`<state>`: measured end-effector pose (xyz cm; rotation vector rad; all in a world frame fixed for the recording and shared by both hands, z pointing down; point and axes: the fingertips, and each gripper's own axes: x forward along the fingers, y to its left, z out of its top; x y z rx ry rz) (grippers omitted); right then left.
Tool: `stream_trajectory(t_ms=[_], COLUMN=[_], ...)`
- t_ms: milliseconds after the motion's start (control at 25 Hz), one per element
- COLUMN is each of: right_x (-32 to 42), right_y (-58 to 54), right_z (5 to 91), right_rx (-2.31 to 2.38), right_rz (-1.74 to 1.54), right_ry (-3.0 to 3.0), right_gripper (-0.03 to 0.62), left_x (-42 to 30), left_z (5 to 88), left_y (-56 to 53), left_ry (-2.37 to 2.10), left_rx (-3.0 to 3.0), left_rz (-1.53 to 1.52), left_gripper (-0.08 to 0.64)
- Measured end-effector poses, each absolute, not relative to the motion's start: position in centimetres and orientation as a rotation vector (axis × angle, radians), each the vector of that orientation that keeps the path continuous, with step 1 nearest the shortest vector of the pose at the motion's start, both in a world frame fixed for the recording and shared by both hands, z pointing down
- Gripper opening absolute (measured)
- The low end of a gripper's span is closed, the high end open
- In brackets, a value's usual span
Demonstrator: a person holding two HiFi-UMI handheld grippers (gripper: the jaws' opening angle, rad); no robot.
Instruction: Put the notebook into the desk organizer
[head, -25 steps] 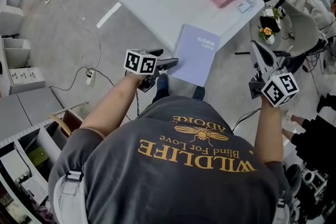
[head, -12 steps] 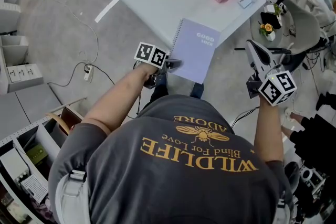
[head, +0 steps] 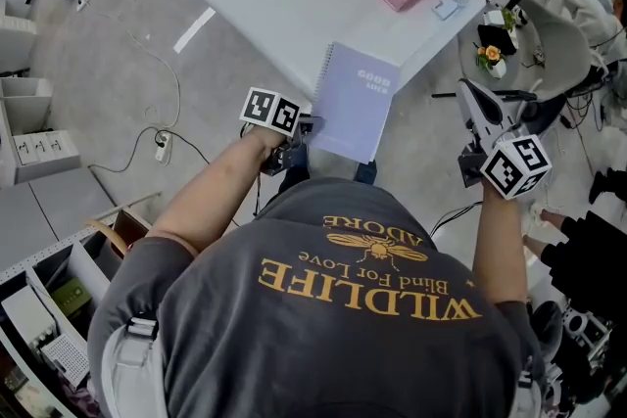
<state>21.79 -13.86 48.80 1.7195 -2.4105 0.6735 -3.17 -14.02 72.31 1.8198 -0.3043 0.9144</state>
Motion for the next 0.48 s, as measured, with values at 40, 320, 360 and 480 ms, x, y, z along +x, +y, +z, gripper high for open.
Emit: stream_trajectory(t_ms=[40, 320, 360, 480], right_x=[22.1, 23.9, 24.2, 25.2], right_y=[-13.9, -14.7, -14.8, -15.3], right_z=[48.6, 47.0, 46.7, 45.4], right_rx=[1.726, 1.741, 1.739, 1.737], right_rz=[0.667, 0.631, 0.622, 0.588], right_ry=[-2.413, -2.446, -2.453, -2.481], right_gripper=[0.000, 0.000, 0.000, 0.000], left_x=[-2.9, 0.5, 1.1, 3.2], left_z=[71.3, 64.3, 63.2, 60.1], left_y=[-14.3, -16.0, -16.0, -16.1], left_ry=[-0.302, -0.241, -0.226, -0.181], left_rx=[1.838, 2.049, 2.080, 2.171], left_rz=[0.891, 0.842, 0.838, 0.826], left_gripper=[0.066, 0.057, 0.055, 0.055])
